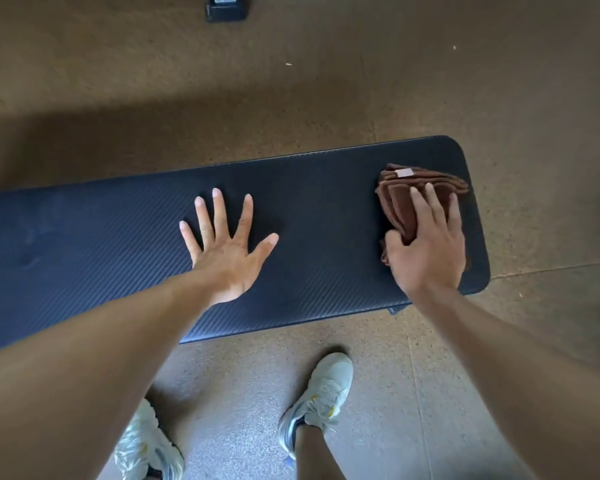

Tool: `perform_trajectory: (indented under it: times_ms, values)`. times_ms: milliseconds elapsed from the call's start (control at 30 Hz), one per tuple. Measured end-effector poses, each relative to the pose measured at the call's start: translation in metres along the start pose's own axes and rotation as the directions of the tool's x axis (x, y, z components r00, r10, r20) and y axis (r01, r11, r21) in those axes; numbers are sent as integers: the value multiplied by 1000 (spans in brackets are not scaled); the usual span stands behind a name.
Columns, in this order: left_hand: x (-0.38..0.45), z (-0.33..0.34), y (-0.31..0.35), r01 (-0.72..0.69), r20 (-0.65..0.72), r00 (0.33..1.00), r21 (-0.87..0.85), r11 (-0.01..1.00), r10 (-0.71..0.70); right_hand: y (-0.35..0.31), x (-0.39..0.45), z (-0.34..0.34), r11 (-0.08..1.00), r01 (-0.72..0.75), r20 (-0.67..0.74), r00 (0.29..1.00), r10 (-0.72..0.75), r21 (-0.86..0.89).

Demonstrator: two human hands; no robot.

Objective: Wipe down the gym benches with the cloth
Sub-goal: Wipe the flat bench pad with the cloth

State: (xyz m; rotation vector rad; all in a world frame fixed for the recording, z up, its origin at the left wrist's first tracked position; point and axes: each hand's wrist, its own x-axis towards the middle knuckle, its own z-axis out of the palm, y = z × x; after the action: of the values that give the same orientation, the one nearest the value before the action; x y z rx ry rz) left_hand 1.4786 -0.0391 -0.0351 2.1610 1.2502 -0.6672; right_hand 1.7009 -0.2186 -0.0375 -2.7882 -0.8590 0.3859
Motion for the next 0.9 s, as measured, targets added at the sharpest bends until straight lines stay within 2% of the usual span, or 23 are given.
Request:
perform_trajectory:
  times_ms: [33,100,167,233,300,367,433,467,533,600,633,667,700,767,833,900]
  values:
    - [0,-2,-1,3,13,1000,-7,1000,-3,-11,-11,5,999,43,-13,999,-42,33]
    - [1,-9,-1,10,48,999,-32,999,-9,-36,-46,16,961,264,11,964,-266,79]
    - [2,-16,-1,32,99,995,-61,998,-25,-67,-99,36,838,529,93,836,-542,133]
    - [1,-22,-2,38,144,989,-90,995,-25,-99,-155,58,701,688,212,668,-713,187]
    - [1,-26,-3,36,156,988,-165,986,-10,-117,-186,75,627,749,269,572,-775,212]
    - [0,-29,-8,15,158,987,-220,975,20,-117,-185,79,586,795,284,533,-797,154]
    - [-4,-29,-18,-74,88,991,-250,965,98,-105,-173,71,566,823,306,525,-794,58]
    - [-10,-27,-26,-138,2,989,-292,946,145,-96,-167,64,594,805,304,562,-769,14]
    - [-31,-20,-51,-239,-227,961,-408,881,155,-77,-153,53,742,668,224,731,-644,-47]
    - [-56,-8,-89,-296,-375,916,-401,867,140,-63,-138,42,925,377,106,922,-371,-43]
    - [-68,0,-111,-312,-391,905,-346,885,166,-62,-132,39,982,190,56,980,-190,-6]
    - [-77,8,-135,-327,-383,900,-272,905,210,-67,-127,38,998,10,21,1000,-11,66]
    - [-84,17,-157,-338,-364,896,-193,921,253,-78,-122,39,977,-137,-4,990,140,162]
    - [-95,30,-196,-300,-335,909,-110,948,249,-113,-116,47,902,-301,-54,941,333,309]
    - [-106,35,-221,-212,-341,926,-125,969,159,-149,-114,55,865,-353,-104,905,412,357]
    - [-116,38,-235,-172,-379,920,-154,973,103,-179,-117,64,882,-324,-118,917,382,342]
